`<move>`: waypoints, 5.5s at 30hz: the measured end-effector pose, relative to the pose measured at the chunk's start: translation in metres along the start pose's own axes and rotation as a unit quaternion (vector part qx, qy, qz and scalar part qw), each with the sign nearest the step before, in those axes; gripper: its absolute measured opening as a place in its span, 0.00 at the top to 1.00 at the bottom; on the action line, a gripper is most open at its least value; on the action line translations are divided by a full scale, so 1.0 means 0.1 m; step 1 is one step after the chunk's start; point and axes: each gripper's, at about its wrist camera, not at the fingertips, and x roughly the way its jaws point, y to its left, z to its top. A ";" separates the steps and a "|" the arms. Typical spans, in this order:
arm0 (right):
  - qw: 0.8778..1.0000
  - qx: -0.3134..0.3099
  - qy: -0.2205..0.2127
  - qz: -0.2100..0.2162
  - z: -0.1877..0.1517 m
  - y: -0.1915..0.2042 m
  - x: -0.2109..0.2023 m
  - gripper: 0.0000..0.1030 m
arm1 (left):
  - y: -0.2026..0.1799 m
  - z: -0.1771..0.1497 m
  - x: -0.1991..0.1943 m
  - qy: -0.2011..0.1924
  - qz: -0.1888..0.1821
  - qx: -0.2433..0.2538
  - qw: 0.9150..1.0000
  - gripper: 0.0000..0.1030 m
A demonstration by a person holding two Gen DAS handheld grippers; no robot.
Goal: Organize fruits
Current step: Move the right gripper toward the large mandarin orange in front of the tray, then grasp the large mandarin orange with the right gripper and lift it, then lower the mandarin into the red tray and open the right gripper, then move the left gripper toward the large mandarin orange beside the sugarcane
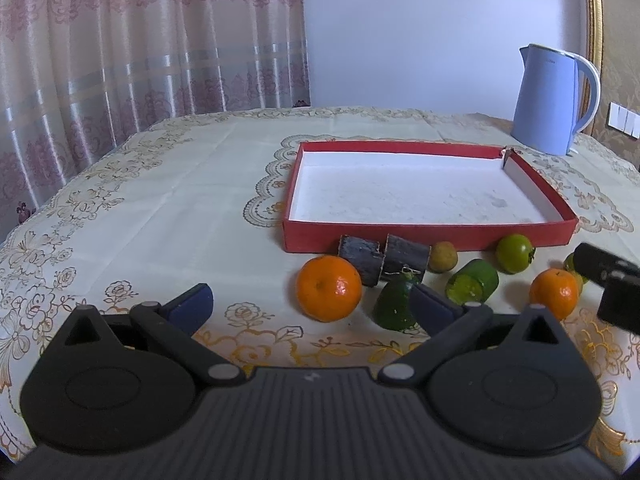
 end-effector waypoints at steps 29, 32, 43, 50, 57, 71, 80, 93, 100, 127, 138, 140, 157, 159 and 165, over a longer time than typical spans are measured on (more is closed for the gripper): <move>0.998 -0.004 0.003 -0.055 -0.06 -0.61 -0.03 0.00 | -0.27 -0.10 0.24 -0.011 -0.022 0.046 0.999 0.00; 0.998 -0.007 0.013 -0.058 -0.09 -0.68 0.02 0.01 | -0.27 -0.10 0.28 -0.011 -0.026 0.045 0.999 0.00; 0.997 -0.058 0.033 0.049 -0.22 -0.31 0.03 0.26 | -0.19 -0.10 0.40 -0.012 -0.031 0.031 0.999 0.00; 0.991 -0.056 0.061 0.102 -0.21 -0.06 0.13 0.43 | -0.15 -0.11 0.46 -0.005 -0.036 0.027 0.999 0.00; 0.989 -0.067 0.072 0.112 -0.18 0.09 0.22 0.54 | -0.09 -0.12 0.47 -0.003 -0.049 0.015 0.999 0.00; 0.991 -0.091 0.069 0.070 -0.14 0.25 0.35 0.59 | -0.05 -0.12 0.52 0.006 -0.060 0.003 0.998 0.00; 0.993 -0.064 0.066 0.080 -0.10 0.16 0.32 0.60 | -0.06 -0.11 0.54 0.012 -0.058 0.006 0.998 0.00; 0.995 -0.080 0.001 0.058 0.32 0.11 0.42 0.60 | -0.09 -0.13 0.57 0.015 -0.051 0.014 0.998 0.00; 0.995 -0.093 0.009 0.037 0.57 0.19 0.98 0.60 | -0.11 -0.12 0.57 0.016 -0.052 0.013 0.998 0.00; 0.994 -0.081 0.066 0.025 0.67 0.14 1.55 0.27 | -0.11 -0.12 0.57 0.017 -0.052 0.013 0.998 0.00; 0.997 -0.058 0.041 0.040 0.13 -0.22 0.71 0.27 | -0.12 -0.12 0.57 0.015 -0.050 0.015 0.999 0.00; 0.997 -0.051 0.043 0.045 0.04 -0.28 0.60 0.27 | -0.12 -0.13 0.57 0.015 -0.049 0.015 0.999 0.00; 0.997 -0.033 -0.026 0.065 -0.19 -0.45 0.38 0.26 | 0.15 -0.20 0.25 -0.002 -0.055 0.004 0.998 0.00; 0.997 -0.027 -0.031 0.065 -0.19 -0.47 0.37 0.25 | 0.18 -0.20 0.24 -0.004 -0.050 0.002 0.999 0.00; 0.997 -0.024 -0.028 0.063 -0.19 -0.48 0.37 0.20 | 0.22 -0.13 0.25 -0.017 -0.022 0.011 1.000 0.00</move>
